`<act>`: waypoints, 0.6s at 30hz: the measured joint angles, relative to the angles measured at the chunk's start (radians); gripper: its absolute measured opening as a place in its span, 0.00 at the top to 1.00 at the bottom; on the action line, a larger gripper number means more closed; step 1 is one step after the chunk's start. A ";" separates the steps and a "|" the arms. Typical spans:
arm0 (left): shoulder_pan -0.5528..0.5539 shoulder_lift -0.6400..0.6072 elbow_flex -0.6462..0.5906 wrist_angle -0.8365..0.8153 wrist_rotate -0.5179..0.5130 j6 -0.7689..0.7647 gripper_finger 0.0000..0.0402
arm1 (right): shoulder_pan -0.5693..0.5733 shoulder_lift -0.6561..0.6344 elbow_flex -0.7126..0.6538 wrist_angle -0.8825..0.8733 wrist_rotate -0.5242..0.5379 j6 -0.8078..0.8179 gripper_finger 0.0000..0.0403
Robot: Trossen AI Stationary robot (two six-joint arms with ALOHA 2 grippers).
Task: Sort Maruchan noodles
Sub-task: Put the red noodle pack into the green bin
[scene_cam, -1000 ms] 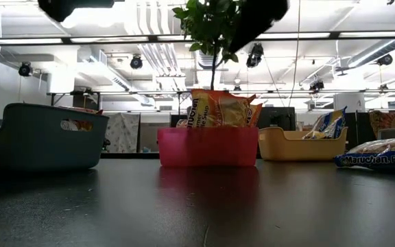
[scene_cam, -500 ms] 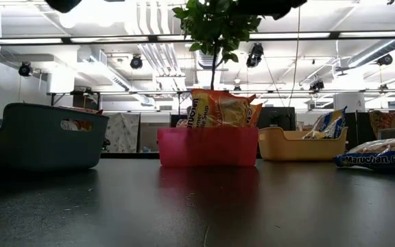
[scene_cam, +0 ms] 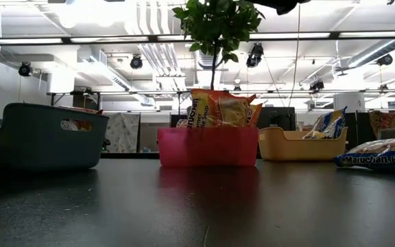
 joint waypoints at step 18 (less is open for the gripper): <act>0.000 0.009 0.009 0.001 -0.002 -0.019 0.91 | -0.018 0.011 -0.008 0.014 0.000 -0.019 0.42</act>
